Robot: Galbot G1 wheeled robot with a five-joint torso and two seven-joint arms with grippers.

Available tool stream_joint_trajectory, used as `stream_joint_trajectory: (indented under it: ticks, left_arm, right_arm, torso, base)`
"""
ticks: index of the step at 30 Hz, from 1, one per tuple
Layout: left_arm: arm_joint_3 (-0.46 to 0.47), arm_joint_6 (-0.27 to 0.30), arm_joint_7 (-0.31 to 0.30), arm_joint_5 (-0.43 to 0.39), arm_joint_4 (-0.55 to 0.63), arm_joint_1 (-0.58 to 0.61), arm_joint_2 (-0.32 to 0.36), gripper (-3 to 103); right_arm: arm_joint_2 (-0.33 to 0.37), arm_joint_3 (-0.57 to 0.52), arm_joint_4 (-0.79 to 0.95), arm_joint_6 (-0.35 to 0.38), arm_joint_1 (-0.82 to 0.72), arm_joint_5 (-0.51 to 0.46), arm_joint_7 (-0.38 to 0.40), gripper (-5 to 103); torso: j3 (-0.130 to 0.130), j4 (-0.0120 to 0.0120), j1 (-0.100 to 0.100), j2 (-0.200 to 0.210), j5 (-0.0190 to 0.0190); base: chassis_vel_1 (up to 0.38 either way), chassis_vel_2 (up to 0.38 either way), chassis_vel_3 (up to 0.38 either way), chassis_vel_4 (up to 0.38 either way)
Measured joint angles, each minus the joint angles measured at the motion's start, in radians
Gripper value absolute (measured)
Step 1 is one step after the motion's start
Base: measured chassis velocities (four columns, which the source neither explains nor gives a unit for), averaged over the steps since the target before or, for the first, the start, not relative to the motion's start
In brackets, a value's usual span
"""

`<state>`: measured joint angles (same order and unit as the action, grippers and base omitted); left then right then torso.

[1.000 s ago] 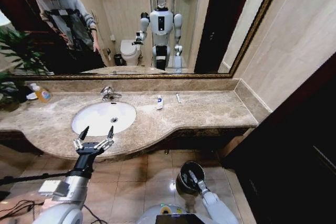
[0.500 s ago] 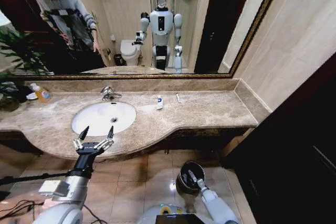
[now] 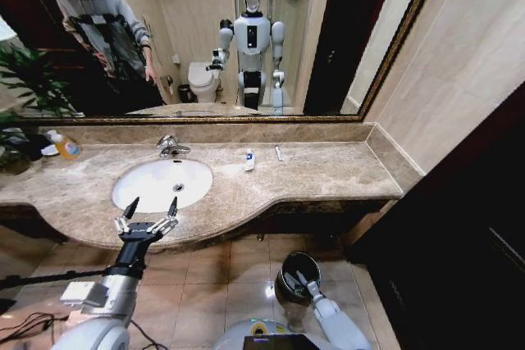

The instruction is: Pick up the trash from the sink and place it in the trash bin.

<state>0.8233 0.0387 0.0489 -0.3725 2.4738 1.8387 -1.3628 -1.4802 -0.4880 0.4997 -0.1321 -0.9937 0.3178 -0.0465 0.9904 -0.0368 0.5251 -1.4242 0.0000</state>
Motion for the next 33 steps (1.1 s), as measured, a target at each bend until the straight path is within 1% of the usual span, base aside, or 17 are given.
stream_joint_trajectory:
  ticks: [8, 13, 15, 19, 20, 21, 24, 25, 27, 28, 29, 32, 33]
  left_arm:
    - [0.0, 0.0, 0.0, 0.0, 0.0, 0.0, 0.0, 100]
    - [0.0, 0.0, 0.0, 0.0, 0.0, 0.0, 0.0, 100]
    - [0.0, 0.0, 0.0, 0.0, 0.0, 0.0, 0.0, 100]
    - [0.0, 0.0, 0.0, 0.0, 0.0, 0.0, 0.0, 100]
    - [0.0, 0.0, 0.0, 0.0, 0.0, 0.0, 0.0, 100]
    - [0.0, 0.0, 0.0, 0.0, 0.0, 0.0, 0.0, 100]
    - [0.0, 0.0, 0.0, 0.0, 0.0, 0.0, 0.0, 100]
    - [0.0, 0.0, 0.0, 0.0, 0.0, 0.0, 0.0, 100]
    - [0.0, 0.0, 0.0, 0.0, 0.0, 0.0, 0.0, 100]
    - [0.0, 0.0, 0.0, 0.0, 0.0, 0.0, 0.0, 100]
    - [0.0, 0.0, 0.0, 0.0, 0.0, 0.0, 0.0, 100]
    - [0.0, 0.0, 0.0, 0.0, 0.0, 0.0, 0.0, 100]
    - [0.0, 0.0, 0.0, 0.0, 0.0, 0.0, 0.0, 100]
  right_arm:
    - [0.003, -0.001, 0.037, 0.004, -0.018, -0.004, 0.0, 100]
    - [0.01, 0.0, 0.113, 0.025, -0.05, -0.032, -0.011, 100]
    - [0.019, 0.003, 0.194, 0.049, -0.084, -0.062, -0.023, 100]
    - [0.027, 0.005, 0.274, 0.063, -0.128, -0.089, -0.029, 100]
    - [0.033, 0.003, 0.331, 0.066, -0.161, -0.117, -0.039, 100]
    - [0.033, 0.003, 0.331, 0.066, -0.161, -0.117, -0.039, 100]
    - [0.045, -0.01, 0.501, 0.058, -0.259, -0.164, -0.053, 100]
    - [0.045, -0.01, 0.501, 0.058, -0.259, -0.164, -0.053, 100]
    - [0.052, -0.023, 0.592, 0.037, -0.311, -0.167, -0.045, 100]
    - [0.058, -0.033, 0.68, 0.035, -0.357, -0.175, -0.031, 100]
    - [0.058, -0.033, 0.68, 0.035, -0.357, -0.175, -0.031, 100]
    - [0.062, -0.053, 0.839, 0.047, -0.436, -0.199, -0.025, 100]
    - [0.062, -0.053, 0.839, 0.047, -0.436, -0.199, -0.025, 100]
  torso:
    - [0.0, 0.0, 0.0, 0.0, 0.0]
    - [0.0, 0.0, 0.0, 0.0, 0.0]
    - [0.0, 0.0, 0.0, 0.0, -0.0001]
    - [0.0, -0.0001, 0.0, 0.0, 0.0001]
    - [0.0, 0.0, 0.0, 0.0, 0.0001]
    - [0.0, 0.0, 0.0, 0.0, 0.0001]
    - [0.0, 0.0, 0.0, 0.0, 0.0001]
    - [0.0, 0.0, 0.0, 0.0, 0.0001]
    - [0.0, 0.0001, 0.0, 0.0, 0.0002]
    - [0.0, 0.0, 0.0, 0.0, 0.0]
    - [0.0, 0.0, 0.0, 0.0, 0.0]
    - [0.0, 0.0, 0.0, 0.0, 0.0002]
    - [0.0, 0.0, 0.0, 0.0, 0.0002]
  base:
    - [0.0, 0.0, 0.0, 0.0]
    - [0.0, 0.0, 0.0, 0.0]
    - [0.0, 0.0, 0.0, 0.0]
    - [0.0, 0.0, 0.0, 0.0]
    - [0.0, 0.0, 0.0, 0.0]
    - [0.0, 0.0, 0.0, 0.0]
    - [0.0, 0.0, 0.0, 0.0]
    - [0.0, 0.0, 0.0, 0.0]
    - [0.0, 0.0, 0.0, 0.0]
    - [0.0, 0.0, 0.0, 0.0]
    - [0.0, 0.0, 0.0, 0.0]
    - [0.0, 0.0, 0.0, 0.0]
    - [0.0, 0.0, 0.0, 0.0]
